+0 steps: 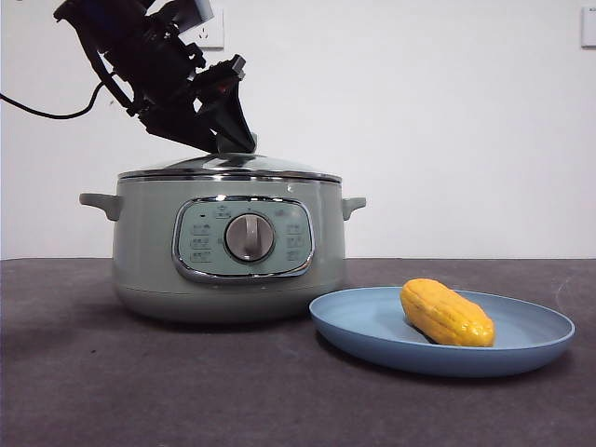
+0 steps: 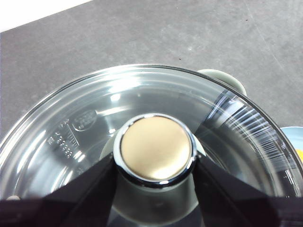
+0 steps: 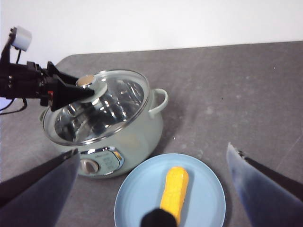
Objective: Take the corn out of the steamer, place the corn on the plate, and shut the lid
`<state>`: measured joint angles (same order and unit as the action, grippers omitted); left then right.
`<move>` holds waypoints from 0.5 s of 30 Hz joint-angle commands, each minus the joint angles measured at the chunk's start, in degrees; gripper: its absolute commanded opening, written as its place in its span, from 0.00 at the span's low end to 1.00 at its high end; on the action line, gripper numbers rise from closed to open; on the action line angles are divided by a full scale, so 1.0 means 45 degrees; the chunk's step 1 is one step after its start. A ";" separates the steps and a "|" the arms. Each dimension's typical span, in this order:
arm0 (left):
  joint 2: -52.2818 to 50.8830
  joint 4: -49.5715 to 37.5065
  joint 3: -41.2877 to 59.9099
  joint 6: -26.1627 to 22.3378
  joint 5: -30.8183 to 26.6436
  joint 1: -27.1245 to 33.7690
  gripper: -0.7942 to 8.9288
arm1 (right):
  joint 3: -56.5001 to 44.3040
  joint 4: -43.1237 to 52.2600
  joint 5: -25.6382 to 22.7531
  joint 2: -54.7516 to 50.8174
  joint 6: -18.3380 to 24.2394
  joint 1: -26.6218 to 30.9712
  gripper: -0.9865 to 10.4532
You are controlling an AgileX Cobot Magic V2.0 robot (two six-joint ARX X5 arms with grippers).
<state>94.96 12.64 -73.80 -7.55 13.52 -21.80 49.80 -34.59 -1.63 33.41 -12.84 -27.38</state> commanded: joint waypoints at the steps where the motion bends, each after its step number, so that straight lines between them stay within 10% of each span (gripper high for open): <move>1: 0.0359 0.0529 0.0204 0.0102 0.0029 0.0039 0.57 | 0.0019 -0.0068 0.0005 -0.0010 0.0049 -0.0015 0.58; 15: -0.0865 0.0622 0.0194 0.0393 0.0053 0.0034 0.57 | 0.0019 -0.0704 0.0049 -0.0010 0.0063 -0.0015 0.58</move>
<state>92.20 15.92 -73.43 -6.39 13.69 -21.69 49.80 -37.91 -1.50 33.41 -12.84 -27.38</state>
